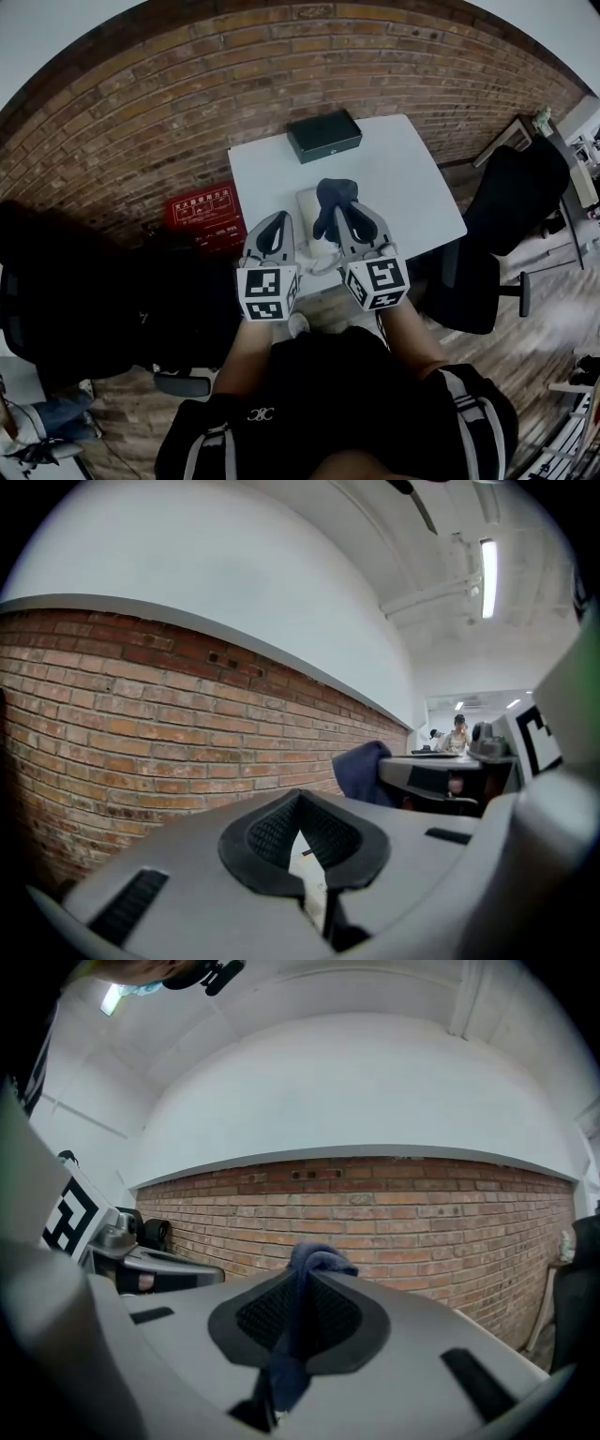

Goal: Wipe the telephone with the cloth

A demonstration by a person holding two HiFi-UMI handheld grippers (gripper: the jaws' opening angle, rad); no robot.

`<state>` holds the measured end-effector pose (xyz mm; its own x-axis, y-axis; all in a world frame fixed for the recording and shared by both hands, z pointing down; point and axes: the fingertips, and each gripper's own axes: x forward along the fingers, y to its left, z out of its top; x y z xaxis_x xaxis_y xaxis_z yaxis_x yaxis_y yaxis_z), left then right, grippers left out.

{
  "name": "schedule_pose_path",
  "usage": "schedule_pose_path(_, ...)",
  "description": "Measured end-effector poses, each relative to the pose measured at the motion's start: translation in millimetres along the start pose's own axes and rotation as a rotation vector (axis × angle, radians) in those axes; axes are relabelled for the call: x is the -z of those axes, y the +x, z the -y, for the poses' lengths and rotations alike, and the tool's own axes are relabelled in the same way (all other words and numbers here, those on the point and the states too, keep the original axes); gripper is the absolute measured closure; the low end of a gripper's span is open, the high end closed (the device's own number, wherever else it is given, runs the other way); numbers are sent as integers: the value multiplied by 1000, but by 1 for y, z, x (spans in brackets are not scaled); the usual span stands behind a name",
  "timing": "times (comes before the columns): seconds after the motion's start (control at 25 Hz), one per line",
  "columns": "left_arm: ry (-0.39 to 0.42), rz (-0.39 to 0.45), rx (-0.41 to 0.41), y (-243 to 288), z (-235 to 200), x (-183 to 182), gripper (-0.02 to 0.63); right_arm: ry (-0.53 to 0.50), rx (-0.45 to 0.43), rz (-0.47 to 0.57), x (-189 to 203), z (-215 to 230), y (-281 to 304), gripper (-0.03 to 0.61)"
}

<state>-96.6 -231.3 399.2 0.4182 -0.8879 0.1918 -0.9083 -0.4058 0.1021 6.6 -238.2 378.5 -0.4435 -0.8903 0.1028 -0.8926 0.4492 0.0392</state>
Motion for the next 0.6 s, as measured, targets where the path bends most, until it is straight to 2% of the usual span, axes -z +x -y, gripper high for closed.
schedule_pose_path(0.32,-26,-34,-77,12,-28,13,621,76,-105,-19,22,2,34,552)
schedule_pose_path(0.6,-26,-11,-200,24,-43,5,621,26,-242,-58,46,10,72,552)
